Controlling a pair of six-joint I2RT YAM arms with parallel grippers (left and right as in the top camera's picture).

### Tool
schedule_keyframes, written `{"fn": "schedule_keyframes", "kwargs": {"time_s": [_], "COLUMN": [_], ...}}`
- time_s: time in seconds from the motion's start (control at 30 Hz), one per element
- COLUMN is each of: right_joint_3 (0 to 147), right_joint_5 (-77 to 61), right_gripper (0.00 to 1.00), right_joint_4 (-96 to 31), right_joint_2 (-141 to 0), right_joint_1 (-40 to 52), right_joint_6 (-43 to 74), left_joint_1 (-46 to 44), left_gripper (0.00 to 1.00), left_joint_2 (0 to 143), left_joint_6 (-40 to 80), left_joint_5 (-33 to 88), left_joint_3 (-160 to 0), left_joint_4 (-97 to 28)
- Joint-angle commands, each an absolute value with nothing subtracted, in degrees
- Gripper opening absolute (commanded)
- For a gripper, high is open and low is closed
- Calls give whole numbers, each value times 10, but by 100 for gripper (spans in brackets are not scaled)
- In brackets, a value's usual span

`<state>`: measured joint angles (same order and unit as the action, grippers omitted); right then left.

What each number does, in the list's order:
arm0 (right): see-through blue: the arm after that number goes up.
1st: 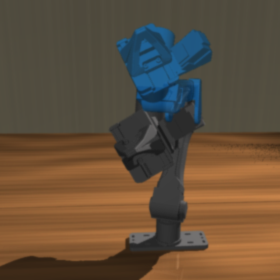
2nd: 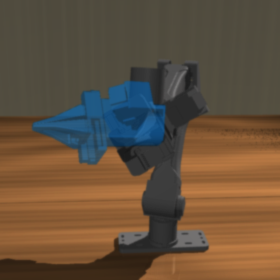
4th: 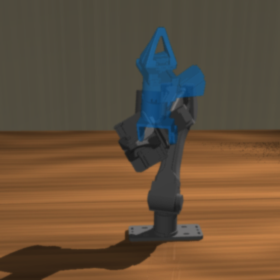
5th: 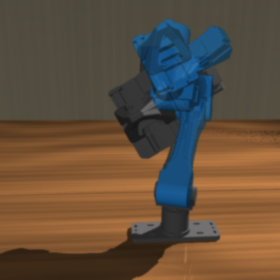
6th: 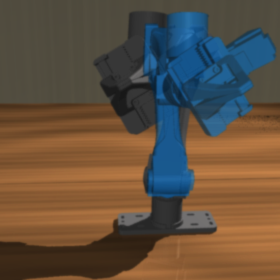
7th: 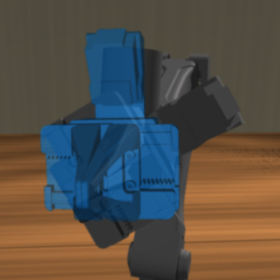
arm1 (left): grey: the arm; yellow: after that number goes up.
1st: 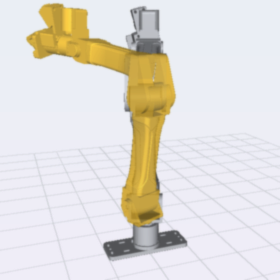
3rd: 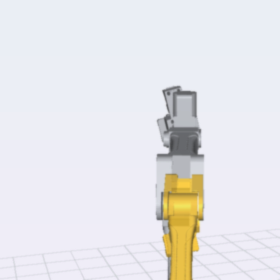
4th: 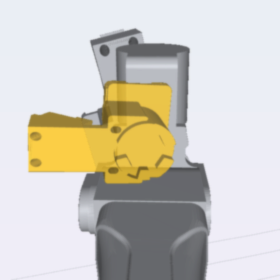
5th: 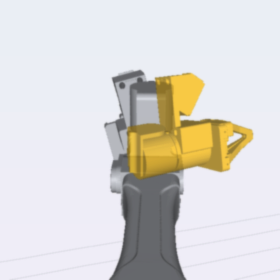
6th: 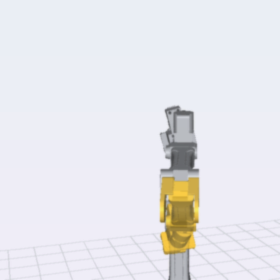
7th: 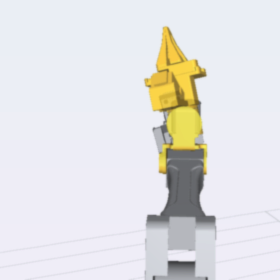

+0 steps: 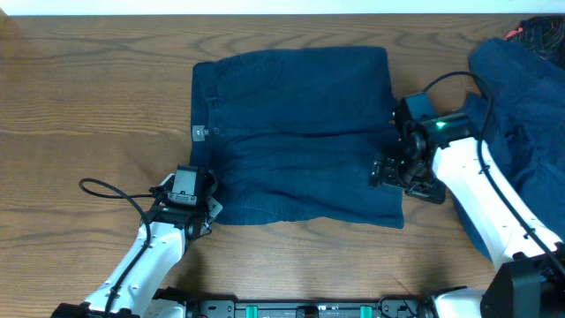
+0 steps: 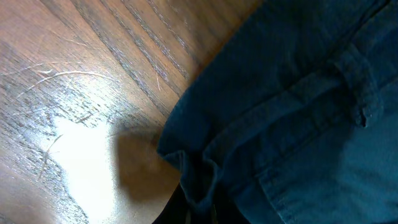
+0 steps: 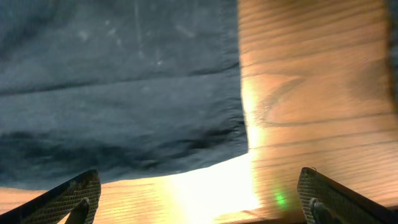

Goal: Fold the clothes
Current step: 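Grasp the bottom corners with both grippers and lift them upward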

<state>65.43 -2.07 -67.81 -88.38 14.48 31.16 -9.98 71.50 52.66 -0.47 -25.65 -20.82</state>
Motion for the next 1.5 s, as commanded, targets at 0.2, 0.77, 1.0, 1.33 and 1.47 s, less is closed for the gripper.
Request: {"fn": "schedule_keyframes", "kwargs": {"time_s": [0.2, 0.77, 1.0, 1.33, 1.47], "right_joint_3": [516, 387, 326, 317, 317], "right_joint_5": [-165, -55, -43, 60, 62], "right_gripper": [99, 97, 97, 83, 71], "right_joint_4": [-559, -495, -423, -375, -375], "right_joint_2": [-865, -743, -743, -743, -743], "right_joint_1": [172, 172, 171, 172, 172], "right_joint_6": [526, 665, 703, 707, 707], "left_joint_1": [-100, -100, -100, -100, -100], "left_gripper": [7, 8, 9, 10, 11], "left_joint_2": [722, 722, 722, 722, 722], "left_joint_6": [488, 476, 469, 461, 460], "left_joint_5": [10, 10, 10, 10, 10], "left_joint_3": [-244, -244, -244, -244, -244], "left_joint_4": [-231, -237, -237, -237, -238]}}
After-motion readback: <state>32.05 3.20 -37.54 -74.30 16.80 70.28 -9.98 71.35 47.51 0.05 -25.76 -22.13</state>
